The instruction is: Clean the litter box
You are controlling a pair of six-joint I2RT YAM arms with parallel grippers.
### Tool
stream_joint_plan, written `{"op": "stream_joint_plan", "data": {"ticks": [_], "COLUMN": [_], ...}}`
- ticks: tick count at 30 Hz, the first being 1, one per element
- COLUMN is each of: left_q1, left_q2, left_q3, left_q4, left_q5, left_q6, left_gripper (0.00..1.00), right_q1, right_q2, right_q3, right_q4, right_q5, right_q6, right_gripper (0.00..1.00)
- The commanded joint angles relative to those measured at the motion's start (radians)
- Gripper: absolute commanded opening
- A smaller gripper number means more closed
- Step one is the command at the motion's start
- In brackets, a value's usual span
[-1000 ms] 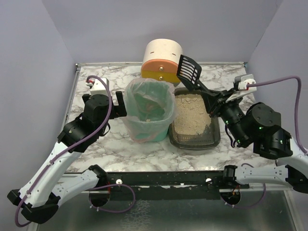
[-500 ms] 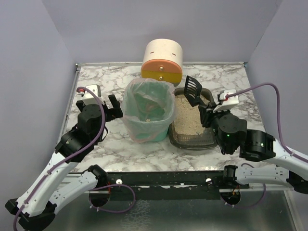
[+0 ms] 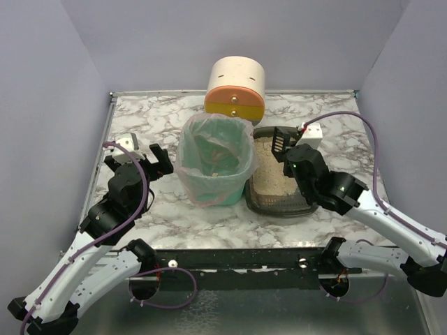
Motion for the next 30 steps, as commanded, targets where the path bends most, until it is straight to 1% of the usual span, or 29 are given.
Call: {"op": "stream_joint_plan", "data": {"ticks": [1, 4, 6, 12, 16, 20, 24, 30], "left_q1": [-0.003, -0.004, -0.004, -0.004, -0.003, -0.004, -0.003, -0.004], "left_q2": [-0.024, -0.029, -0.026, -0.02, -0.02, -0.023, -0.026, -0.024], "left_q3": [-0.02, -0.022, -0.023, -0.024, -0.024, -0.026, -0.027, -0.028], "left_q4": [0.028, 0.03, 0.03, 0.03, 0.03, 0.03, 0.03, 0.028], "left_q5": [-0.03, -0.033, -0.031, -0.025, -0.018, -0.017, -0.014, -0.009], "left_q6": [0.004, 0.004, 0.007, 0.013, 0.015, 0.018, 0.019, 0.021], "left_gripper": [0.99, 0.99, 0.99, 0.99, 0.99, 0.99, 0.99, 0.99], "right_q1": [-0.125, -0.276, -0.349, -0.451, -0.503, -0.531, -0.54, -0.542], "right_q2": [0.029, 0.051, 0.066, 0.117, 0.057, -0.01, -0.051, -0.106], "right_q3": [-0.015, -0.033, -0.039, -0.018, -0.099, -0.179, -0.252, -0.362], "right_q4": [0.039, 0.035, 0.023, -0.084, -0.047, -0.044, -0.04, 0.027], "right_q5": [-0.225, -0.393, -0.49, -0.55, -0.609, -0.566, -0.548, -0.518], "right_q6": [0.064, 0.137, 0.196, 0.447, 0.585, 0.729, 0.832, 0.968], "right_gripper": [0.01, 0.01, 0.01, 0.01, 0.01, 0.01, 0.01, 0.01]}}
